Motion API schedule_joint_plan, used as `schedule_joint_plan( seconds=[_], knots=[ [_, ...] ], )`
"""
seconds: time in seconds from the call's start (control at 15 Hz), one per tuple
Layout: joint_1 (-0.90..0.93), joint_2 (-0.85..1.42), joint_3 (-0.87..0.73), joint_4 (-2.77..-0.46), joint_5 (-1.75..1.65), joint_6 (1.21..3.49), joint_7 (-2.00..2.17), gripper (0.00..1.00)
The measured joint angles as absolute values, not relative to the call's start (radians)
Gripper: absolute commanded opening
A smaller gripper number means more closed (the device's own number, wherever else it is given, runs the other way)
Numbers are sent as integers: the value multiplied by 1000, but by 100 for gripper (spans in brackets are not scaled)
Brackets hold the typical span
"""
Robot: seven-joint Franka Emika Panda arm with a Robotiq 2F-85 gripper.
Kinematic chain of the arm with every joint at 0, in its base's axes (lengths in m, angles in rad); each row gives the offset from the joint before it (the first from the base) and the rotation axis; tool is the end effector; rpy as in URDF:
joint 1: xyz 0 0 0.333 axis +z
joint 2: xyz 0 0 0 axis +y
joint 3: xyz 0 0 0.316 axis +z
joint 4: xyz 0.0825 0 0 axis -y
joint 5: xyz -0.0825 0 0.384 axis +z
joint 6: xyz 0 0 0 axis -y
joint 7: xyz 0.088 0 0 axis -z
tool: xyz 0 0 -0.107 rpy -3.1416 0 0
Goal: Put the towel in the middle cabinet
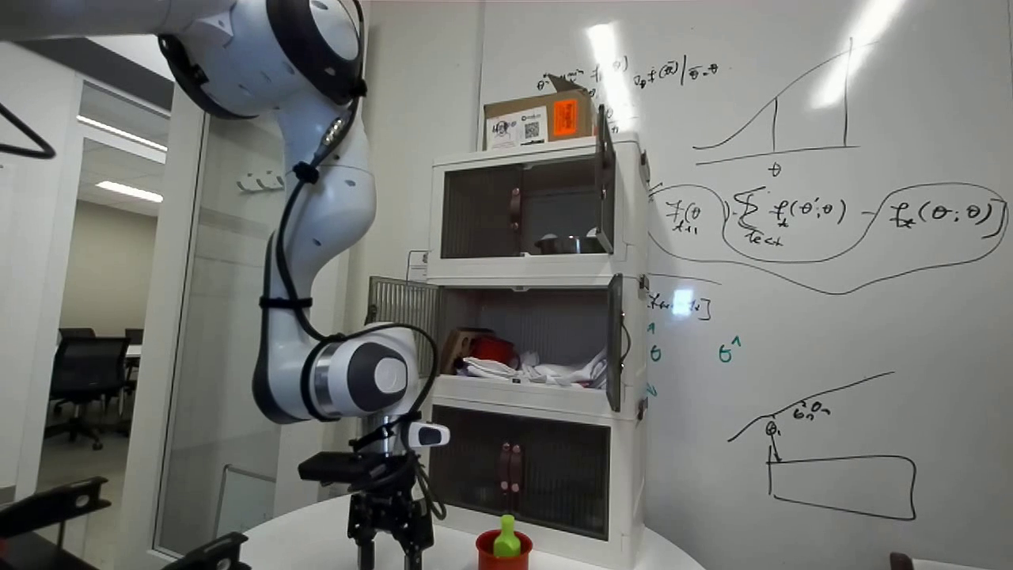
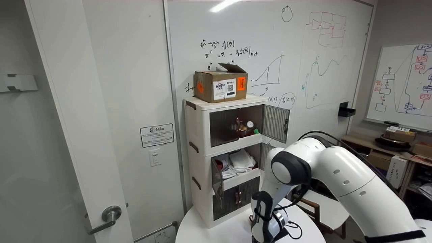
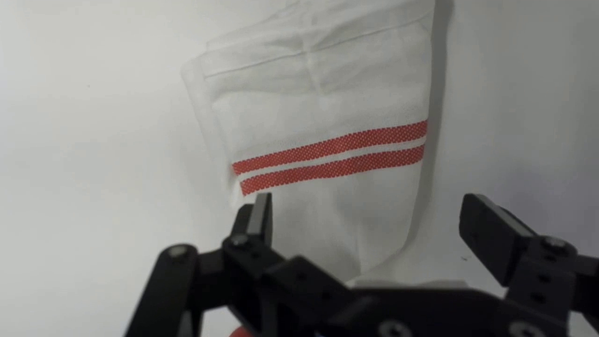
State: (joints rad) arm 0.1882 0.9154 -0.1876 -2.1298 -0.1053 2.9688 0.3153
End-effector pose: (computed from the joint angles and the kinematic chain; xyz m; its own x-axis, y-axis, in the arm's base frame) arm 0.5041 -0.0088 -0.0204 0.9890 -0.1450 -0.0298 -0.1376 -0.9748 0.1759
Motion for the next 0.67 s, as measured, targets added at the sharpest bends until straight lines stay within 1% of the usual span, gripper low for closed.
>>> schedule_joint_plan(
  seconds=[0.33,0.67],
  knots=[
    [208,1033,-251,-2071,-95,3055,310,100],
    [163,1092,-208,-2023,-77,3065,251,100]
  ],
)
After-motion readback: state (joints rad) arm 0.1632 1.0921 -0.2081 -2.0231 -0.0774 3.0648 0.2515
